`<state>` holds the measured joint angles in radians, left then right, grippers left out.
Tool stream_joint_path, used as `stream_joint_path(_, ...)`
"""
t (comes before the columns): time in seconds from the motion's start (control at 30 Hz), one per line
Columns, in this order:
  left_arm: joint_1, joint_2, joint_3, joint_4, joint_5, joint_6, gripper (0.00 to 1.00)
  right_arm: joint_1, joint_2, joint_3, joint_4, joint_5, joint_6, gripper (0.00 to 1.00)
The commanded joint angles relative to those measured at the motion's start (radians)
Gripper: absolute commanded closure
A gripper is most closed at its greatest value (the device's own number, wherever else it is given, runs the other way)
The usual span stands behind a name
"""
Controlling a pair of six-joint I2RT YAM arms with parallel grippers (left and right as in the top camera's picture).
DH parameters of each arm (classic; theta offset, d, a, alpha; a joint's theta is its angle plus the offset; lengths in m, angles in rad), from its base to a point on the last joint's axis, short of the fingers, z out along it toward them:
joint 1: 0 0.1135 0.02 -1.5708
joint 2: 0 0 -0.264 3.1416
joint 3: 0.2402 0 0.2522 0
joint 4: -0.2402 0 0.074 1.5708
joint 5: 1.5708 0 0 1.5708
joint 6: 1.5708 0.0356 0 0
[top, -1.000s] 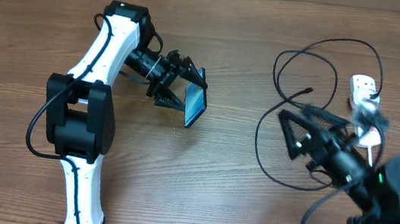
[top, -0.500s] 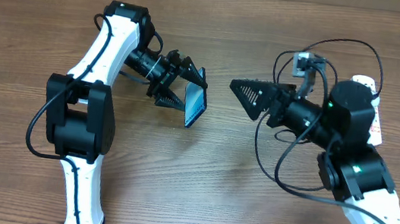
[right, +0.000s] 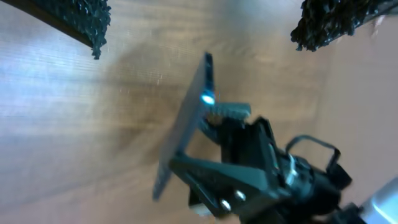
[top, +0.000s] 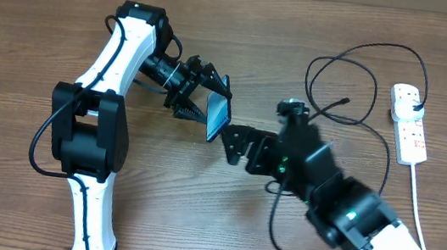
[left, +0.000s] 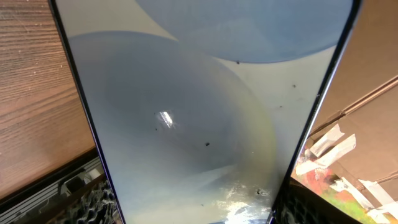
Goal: Plug charger to phone and switch on socket
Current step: 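Reach the right gripper to the phone held by the left gripper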
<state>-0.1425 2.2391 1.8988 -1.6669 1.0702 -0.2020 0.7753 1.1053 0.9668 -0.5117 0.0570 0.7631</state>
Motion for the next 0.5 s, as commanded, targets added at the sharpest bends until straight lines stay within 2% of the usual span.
stream_joint_path(0.0,0.0,-0.003,0.024,0.001,0.05,0.023,0.27,0.051,0.061,0.013,0.065,0.235,0.03,0.0)
stream_joint_path(0.1,0.0,-0.003,0.024,0.004,0.05,0.023,0.27,0.055,0.131,0.013,0.12,0.235,0.03,0.01)
stream_joint_path(0.23,0.0,-0.003,0.024,0.008,0.05,0.023,0.27,0.056,0.212,0.013,0.167,0.229,0.03,0.13)
stream_joint_path(0.47,0.0,-0.003,0.024,0.019,0.05,0.014,0.27,0.075,0.27,0.013,0.229,0.219,0.03,0.2)
